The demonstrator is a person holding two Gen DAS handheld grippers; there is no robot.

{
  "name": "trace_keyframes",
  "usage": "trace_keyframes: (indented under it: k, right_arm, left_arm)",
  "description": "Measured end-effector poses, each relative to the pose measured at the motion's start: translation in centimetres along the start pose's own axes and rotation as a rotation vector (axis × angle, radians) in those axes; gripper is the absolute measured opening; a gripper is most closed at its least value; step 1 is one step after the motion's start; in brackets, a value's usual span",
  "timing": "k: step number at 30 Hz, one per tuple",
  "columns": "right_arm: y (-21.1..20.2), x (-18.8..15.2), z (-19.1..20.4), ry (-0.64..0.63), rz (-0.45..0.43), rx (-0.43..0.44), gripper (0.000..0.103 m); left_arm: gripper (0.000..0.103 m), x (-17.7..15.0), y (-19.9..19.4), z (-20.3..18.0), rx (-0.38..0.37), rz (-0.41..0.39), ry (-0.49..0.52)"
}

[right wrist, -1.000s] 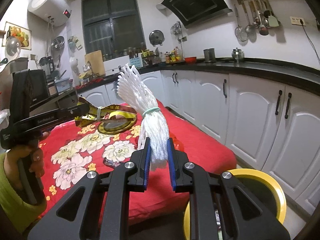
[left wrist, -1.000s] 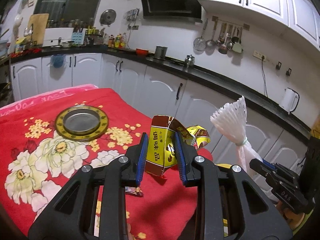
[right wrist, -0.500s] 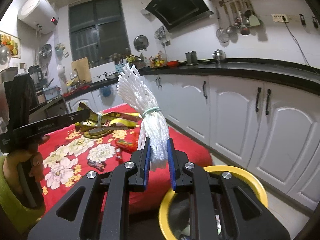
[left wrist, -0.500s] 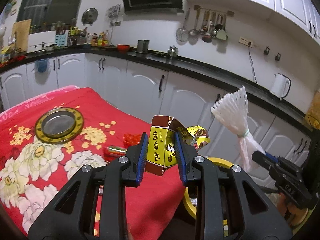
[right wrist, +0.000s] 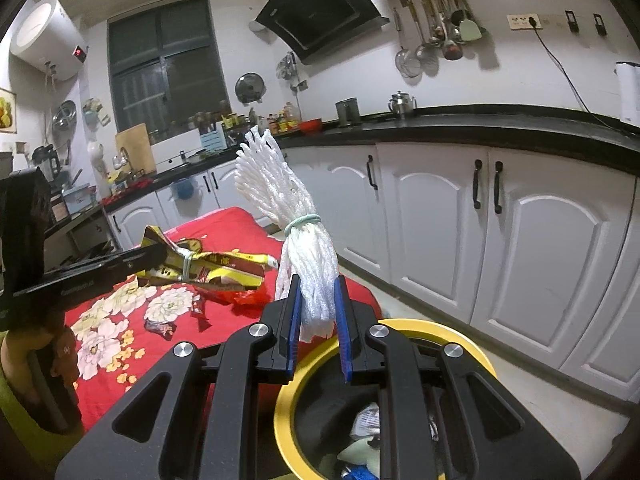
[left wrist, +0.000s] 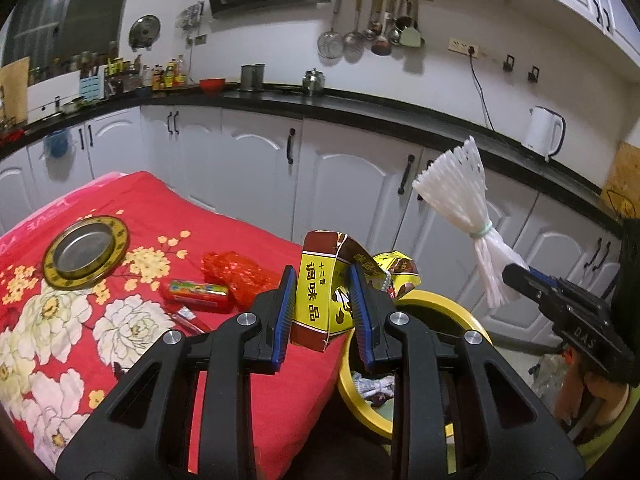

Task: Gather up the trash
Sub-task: 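Hold both items over the yellow bin and open both tools to drop them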

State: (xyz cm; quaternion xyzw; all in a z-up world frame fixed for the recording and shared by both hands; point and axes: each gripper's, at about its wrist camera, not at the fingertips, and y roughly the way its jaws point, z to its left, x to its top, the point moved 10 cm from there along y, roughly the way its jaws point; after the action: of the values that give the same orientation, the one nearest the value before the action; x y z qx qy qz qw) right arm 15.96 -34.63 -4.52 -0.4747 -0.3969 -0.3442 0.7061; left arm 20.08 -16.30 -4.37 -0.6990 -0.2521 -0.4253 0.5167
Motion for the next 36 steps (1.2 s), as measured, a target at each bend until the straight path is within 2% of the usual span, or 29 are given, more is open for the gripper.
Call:
trace_keyframes:
  k: [23,36]
  right_arm:
    - [0.2,-4.4,-6.5,0.061,0.082,-0.108,0.016]
    - [0.3,-6.2,-8.2,0.08,0.119,-0.14,0.016]
  left_arm:
    - [0.02,-4.6,4.0,-5.2,-0.052,0.121,0.089]
    - [0.021,-7.8,6.4,-8.1,-0.088,0.201,0.151]
